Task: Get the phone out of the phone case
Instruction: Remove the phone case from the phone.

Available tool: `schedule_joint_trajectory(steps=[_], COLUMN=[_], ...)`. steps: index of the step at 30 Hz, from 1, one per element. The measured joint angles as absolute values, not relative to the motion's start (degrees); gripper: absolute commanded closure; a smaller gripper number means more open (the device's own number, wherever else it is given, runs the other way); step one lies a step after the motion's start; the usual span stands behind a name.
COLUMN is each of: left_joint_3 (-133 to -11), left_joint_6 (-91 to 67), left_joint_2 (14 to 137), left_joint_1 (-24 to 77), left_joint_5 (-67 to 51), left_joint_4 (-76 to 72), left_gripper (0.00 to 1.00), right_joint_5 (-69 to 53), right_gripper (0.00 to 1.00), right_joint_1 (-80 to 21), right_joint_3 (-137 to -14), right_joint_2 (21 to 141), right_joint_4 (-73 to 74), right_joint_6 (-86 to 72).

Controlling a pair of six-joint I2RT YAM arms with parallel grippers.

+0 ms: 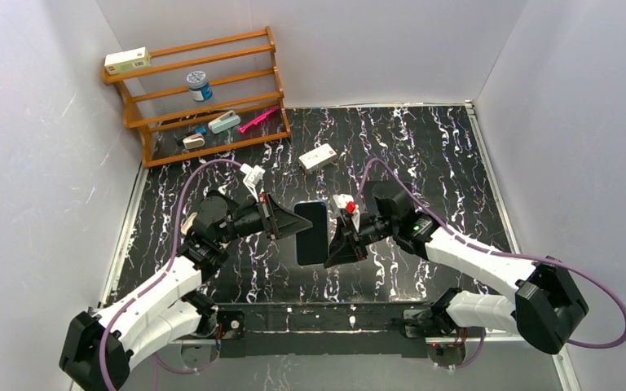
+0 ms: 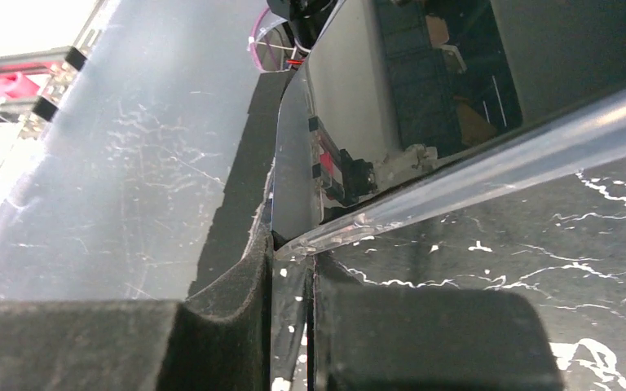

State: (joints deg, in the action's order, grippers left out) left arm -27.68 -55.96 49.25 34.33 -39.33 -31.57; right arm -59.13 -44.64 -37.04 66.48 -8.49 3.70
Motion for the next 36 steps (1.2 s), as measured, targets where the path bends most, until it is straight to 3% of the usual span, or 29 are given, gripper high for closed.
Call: schedule_joint_trajectory(steps=[10, 31, 36], left_joint_3=[-27.14, -31.64, -31.75], left_joint_6=[-56.84, -63.44, -64.34], left_joint_2=[48.97, 60.82, 59.99], left_joint_1=[34.33, 34.65, 34.68], left_joint_5=[-37.6, -35.03, -34.48], left_joint_4=[-34.17, -35.57, -35.97], left_gripper=[1.0, 1.0, 1.0], right_joint_5=[-56.12, -49.65, -46.98], right_gripper=[0.99, 0.98, 0.91], right_joint_1=[-44.64, -44.53, -44.75], right_joint_3=[-42.72, -42.3, -41.12], right_joint_2=[67.16, 66.48, 65.45], right_joint_4=[3.4, 6.31, 3.14], right_joint_6=[15.79, 25.87, 24.95])
